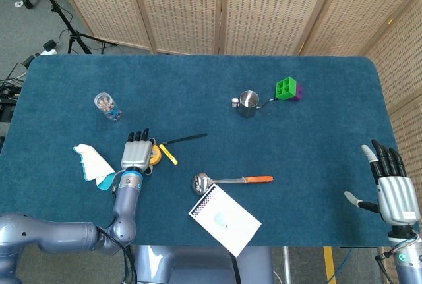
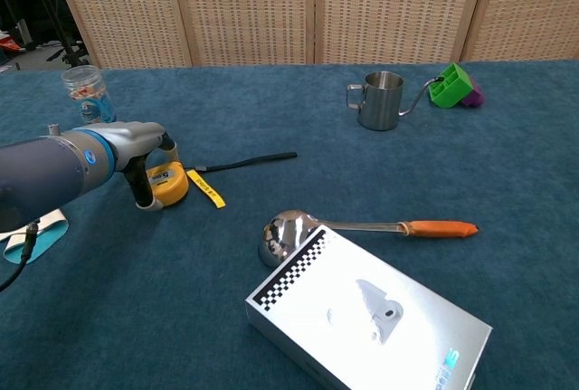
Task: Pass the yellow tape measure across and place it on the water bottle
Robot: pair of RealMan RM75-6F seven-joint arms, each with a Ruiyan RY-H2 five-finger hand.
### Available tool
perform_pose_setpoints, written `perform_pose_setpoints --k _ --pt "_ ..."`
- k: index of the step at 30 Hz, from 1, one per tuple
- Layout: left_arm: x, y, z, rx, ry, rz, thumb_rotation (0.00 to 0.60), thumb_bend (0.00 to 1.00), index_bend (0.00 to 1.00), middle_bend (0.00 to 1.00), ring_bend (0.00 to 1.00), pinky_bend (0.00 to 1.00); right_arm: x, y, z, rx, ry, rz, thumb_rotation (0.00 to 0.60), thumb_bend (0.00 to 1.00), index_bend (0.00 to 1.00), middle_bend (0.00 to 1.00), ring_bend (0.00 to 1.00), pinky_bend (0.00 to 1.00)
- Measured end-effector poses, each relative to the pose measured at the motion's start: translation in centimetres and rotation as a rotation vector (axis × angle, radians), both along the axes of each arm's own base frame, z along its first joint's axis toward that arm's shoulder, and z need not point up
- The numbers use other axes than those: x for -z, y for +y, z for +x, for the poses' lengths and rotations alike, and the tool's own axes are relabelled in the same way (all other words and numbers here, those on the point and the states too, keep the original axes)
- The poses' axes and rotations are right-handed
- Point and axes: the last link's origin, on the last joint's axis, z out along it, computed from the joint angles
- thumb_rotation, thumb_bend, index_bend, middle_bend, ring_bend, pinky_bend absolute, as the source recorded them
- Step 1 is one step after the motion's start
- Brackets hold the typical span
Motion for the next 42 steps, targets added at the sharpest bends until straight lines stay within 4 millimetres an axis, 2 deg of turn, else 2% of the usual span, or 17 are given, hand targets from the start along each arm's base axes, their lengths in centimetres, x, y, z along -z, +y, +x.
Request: perform_pose_setpoints --k 15,25,34,42 --pt "-2.1 1.1 0.0 0.023 -0.014 0.059 0.600 0.37 0.50 0.00 0.00 0.00 0.1 0.1 0.1 -0.002 0.003 0.000 0.600 0.05 0.00 0.00 0.00 0.00" --pt "-5.2 2.2 1.3 0.092 0.001 0.120 0.600 0.37 0.52 0.00 0.00 0.00 0.2 0.1 0.2 -0.005 0.005 0.005 0.600 0.05 0.00 0.00 0.00 0.00" --pt "-9.0 3.6 2.8 0.159 0.035 0.185 0.600 0.37 0.54 0.00 0.00 0.00 0.3 0.1 0.2 -0.003 0.006 0.008 0.600 0.05 0.00 0.00 0.00 0.00" --pt "-12.4 5.3 2.3 0.188 0.066 0.193 0.600 0.37 0.55 0.00 0.00 0.00 0.4 0.1 0.2 -0.005 0.008 0.009 0.600 0.05 0.00 0.00 0.00 0.00"
